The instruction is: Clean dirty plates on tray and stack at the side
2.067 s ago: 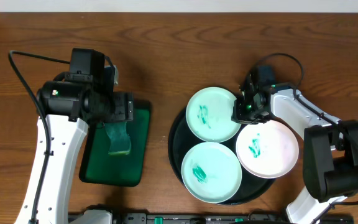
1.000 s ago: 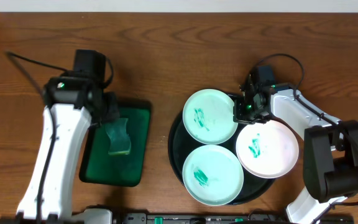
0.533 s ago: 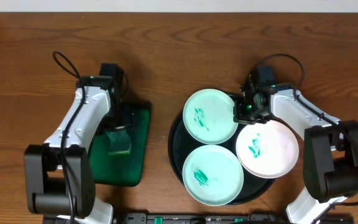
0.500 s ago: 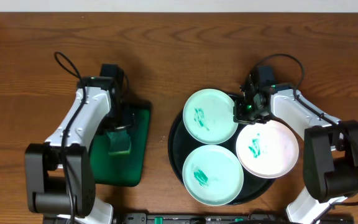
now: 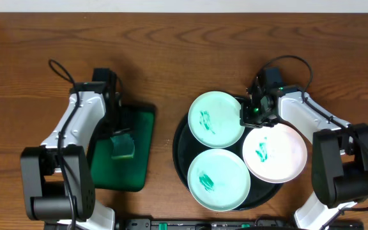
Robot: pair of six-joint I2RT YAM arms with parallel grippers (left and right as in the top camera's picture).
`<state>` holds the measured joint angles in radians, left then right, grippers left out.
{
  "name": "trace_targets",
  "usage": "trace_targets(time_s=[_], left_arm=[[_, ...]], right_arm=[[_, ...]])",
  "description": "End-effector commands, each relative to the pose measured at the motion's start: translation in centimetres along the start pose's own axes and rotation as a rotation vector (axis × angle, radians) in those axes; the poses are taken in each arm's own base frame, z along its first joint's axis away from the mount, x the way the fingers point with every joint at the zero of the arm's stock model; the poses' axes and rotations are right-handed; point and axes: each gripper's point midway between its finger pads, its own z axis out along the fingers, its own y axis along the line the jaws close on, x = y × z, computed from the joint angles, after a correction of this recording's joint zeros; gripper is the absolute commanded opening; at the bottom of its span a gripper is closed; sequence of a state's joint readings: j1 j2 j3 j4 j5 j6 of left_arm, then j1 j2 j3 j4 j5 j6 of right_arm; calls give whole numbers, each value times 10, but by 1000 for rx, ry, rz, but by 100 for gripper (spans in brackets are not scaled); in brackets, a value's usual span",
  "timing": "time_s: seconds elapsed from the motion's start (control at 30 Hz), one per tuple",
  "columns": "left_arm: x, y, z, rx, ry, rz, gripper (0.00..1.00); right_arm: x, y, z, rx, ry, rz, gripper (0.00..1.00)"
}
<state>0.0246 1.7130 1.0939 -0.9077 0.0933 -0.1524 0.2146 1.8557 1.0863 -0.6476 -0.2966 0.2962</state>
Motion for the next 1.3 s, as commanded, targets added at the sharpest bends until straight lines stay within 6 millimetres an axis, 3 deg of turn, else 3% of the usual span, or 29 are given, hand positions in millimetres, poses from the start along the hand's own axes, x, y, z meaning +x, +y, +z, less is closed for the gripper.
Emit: trace_targets(time_s=[0.0,0.43,0.73,0.8,1.17,1.27], left_arm=[[6,2,7,45,25,-16,66],[7,-3,14,53,29,0,65],[9,-3,30,45,70,-3,65],[8,-2,34,43,77,-5,61],[6,-3,34,44,69,-10,61],[9,-2,34,42,83,-12,86]], right_arm=[[5,-5,2,33,10,-5,2],[5,-5,2,33,10,-5,1],[5,-5,2,33,11,-5,1],[5,-5,2,33,11,-5,1],[7,-6,2,35,17,-3,1],[7,-6,2,36,17,-3,1]])
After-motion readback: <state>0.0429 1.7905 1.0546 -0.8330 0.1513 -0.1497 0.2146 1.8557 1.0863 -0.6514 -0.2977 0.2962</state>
